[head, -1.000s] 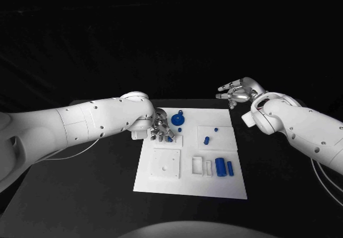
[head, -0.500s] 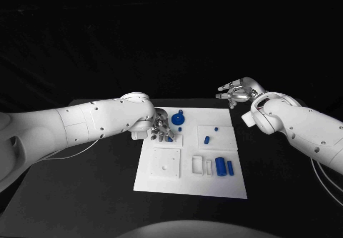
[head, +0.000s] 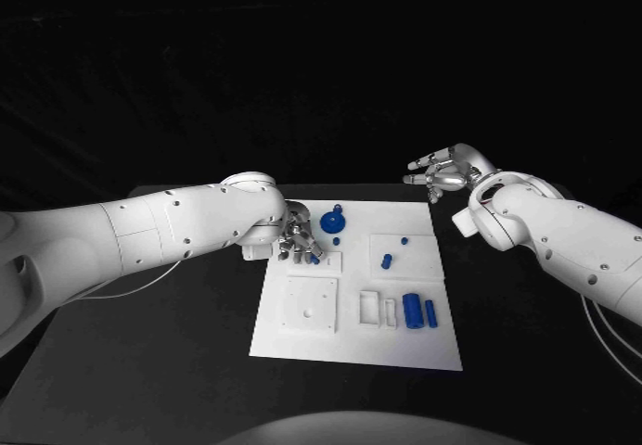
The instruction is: Assemble the parts on the task board
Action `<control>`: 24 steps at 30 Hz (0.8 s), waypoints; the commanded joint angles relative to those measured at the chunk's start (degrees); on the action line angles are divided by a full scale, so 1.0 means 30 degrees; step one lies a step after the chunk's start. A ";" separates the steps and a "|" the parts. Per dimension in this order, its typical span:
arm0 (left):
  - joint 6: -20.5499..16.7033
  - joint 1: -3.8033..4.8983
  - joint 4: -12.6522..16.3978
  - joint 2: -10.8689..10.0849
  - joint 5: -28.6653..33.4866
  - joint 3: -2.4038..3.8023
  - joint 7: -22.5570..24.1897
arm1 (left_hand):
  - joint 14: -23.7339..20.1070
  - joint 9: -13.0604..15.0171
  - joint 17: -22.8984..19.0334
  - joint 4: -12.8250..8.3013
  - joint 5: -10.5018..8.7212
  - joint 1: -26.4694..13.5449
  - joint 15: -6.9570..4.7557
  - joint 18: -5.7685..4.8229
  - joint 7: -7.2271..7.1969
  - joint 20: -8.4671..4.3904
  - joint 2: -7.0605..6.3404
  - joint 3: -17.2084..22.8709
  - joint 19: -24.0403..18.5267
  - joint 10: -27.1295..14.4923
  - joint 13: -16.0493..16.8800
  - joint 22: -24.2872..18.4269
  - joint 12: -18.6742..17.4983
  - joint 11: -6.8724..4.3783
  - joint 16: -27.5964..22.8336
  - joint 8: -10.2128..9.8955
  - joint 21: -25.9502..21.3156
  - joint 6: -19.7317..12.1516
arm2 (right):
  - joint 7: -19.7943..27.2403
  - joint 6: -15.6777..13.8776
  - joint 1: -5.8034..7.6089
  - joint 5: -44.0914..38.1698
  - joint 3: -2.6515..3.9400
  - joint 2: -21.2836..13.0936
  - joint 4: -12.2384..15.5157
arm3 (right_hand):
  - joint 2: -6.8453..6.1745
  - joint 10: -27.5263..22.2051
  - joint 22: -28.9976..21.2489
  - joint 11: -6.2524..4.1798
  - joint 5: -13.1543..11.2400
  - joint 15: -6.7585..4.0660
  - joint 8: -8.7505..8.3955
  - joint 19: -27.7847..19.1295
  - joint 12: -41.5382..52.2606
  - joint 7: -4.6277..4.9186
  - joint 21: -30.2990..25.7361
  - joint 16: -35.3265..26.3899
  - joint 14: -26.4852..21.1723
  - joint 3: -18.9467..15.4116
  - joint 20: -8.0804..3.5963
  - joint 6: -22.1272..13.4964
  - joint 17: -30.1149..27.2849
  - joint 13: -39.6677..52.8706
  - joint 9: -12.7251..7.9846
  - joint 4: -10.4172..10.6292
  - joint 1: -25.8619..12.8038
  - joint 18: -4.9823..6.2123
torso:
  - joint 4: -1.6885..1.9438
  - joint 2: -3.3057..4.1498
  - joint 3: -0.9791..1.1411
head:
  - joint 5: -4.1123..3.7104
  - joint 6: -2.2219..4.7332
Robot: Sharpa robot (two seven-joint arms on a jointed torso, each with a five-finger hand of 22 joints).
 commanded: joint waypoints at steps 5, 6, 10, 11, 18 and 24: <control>-0.0456 -0.0010 0.0058 0.0016 -0.0107 0.0003 0.0148 | 0.0020 0.0014 0.0016 -0.4206 0.0078 0.0211 -0.0085 0.0201 -0.0044 0.0019 0.0010 0.4355 0.0106 0.0989 -0.0016 0.0348 0.0089 -0.0282 0.0102 0.0069 0.0000 0.0077 | 0.0102 0.0220 -0.0020 -0.0279 0.0007 0.0024 0.0013 | 0.0075 -0.0019 0.0244 -0.0143 0.0104 -0.0118 -0.0015 0.0516 0.0030 0.0042 -0.0113 -0.0046 0.0026 -0.0115 -0.0132 -0.0020 0.0000 -0.0013 -0.0016 -0.0045 -0.0185 0.0325 | 0.0034 0.0000 -0.0012 | 0.0027 0.0013; -0.0517 -0.0010 0.0063 0.0019 -0.0110 0.0003 0.0143 | 0.0029 0.0017 0.0055 -0.4201 0.0109 0.0212 -0.0086 0.0208 -0.0049 0.0019 0.0008 0.4363 0.0118 0.0988 -0.0038 0.0349 0.0108 -0.0291 0.0119 0.0071 0.0000 0.0085 | 0.0102 0.0220 -0.0021 -0.0280 0.0007 0.0027 0.0011 | 0.0075 -0.0019 0.0244 -0.0143 0.0104 -0.0118 -0.0015 0.0516 0.0030 0.0042 -0.0113 -0.0046 0.0026 -0.0115 -0.0132 -0.0020 0.0000 -0.0013 -0.0016 -0.0045 -0.0185 0.0325 | 0.0025 0.0003 -0.0013 | 0.0042 0.0004; -0.0602 -0.0014 0.0076 0.0038 -0.0142 0.0001 0.0133 | 0.0029 0.0017 0.0055 -0.4201 0.0109 0.0212 -0.0086 0.0208 -0.0049 0.0019 0.0008 0.4363 0.0118 0.0988 -0.0038 0.0349 0.0108 -0.0291 0.0119 0.0071 0.0000 0.0085 | 0.0103 0.0230 -0.0029 -0.0281 0.0007 0.0044 -0.0001 | 0.0075 -0.0019 0.0244 -0.0143 0.0104 -0.0118 -0.0015 0.0516 0.0030 0.0042 -0.0113 -0.0046 0.0026 -0.0115 -0.0132 -0.0020 0.0000 -0.0013 -0.0016 -0.0045 -0.0185 0.0325 | 0.0007 0.0001 -0.0019 | 0.0066 -0.0002; -0.0596 -0.0015 0.0079 0.0041 -0.0145 0.0001 0.0134 | 0.0029 0.0017 0.0055 -0.4201 0.0109 0.0212 -0.0086 0.0208 -0.0049 0.0019 0.0008 0.4363 0.0118 0.0988 -0.0038 0.0349 0.0108 -0.0291 0.0119 0.0071 0.0000 0.0085 | 0.0102 0.0234 -0.0031 -0.0281 0.0007 0.0046 -0.0003 | 0.0075 -0.0019 0.0244 -0.0143 0.0104 -0.0118 -0.0015 0.0516 0.0030 0.0042 -0.0113 -0.0046 0.0026 -0.0115 -0.0132 -0.0020 0.0000 -0.0013 -0.0016 -0.0045 -0.0185 0.0325 | 0.0008 0.0002 -0.0022 | 0.0071 0.0006; -0.0523 -0.0031 0.0075 0.0078 -0.0141 -0.0015 0.0143 | 0.0029 0.0017 0.0055 -0.4192 0.0108 0.0216 -0.0091 0.0215 -0.0050 0.0019 0.0011 0.4369 0.0125 0.0987 -0.0054 0.0347 0.0116 -0.0291 0.0118 0.0072 -0.0005 0.0086 | 0.0098 0.0254 -0.0040 -0.0281 0.0007 0.0060 -0.0015 | 0.0075 -0.0019 0.0244 -0.0143 0.0104 -0.0118 -0.0015 0.0516 0.0030 0.0042 -0.0113 -0.0046 0.0026 -0.0115 -0.0132 -0.0020 0.0000 -0.0013 -0.0016 -0.0045 -0.0185 0.0325 | -0.0028 -0.0001 0.0018 | 0.0116 -0.0023; -0.0427 -0.0067 0.0091 0.0121 -0.0164 -0.0035 0.0134 | 0.0029 0.0017 0.0055 -0.4192 0.0108 0.0216 -0.0091 0.0215 -0.0050 0.0019 0.0011 0.4369 0.0125 0.0987 -0.0054 0.0347 0.0116 -0.0291 0.0118 0.0072 -0.0005 0.0086 | 0.0097 0.0261 -0.0041 -0.0281 0.0007 0.0056 -0.0018 | 0.0075 -0.0019 0.0244 -0.0143 0.0104 -0.0118 -0.0015 0.0516 0.0030 0.0042 -0.0113 -0.0046 0.0026 -0.0115 -0.0132 -0.0020 0.0000 -0.0013 -0.0016 -0.0045 -0.0185 0.0325 | -0.0020 0.0005 0.0028 | 0.0113 -0.0045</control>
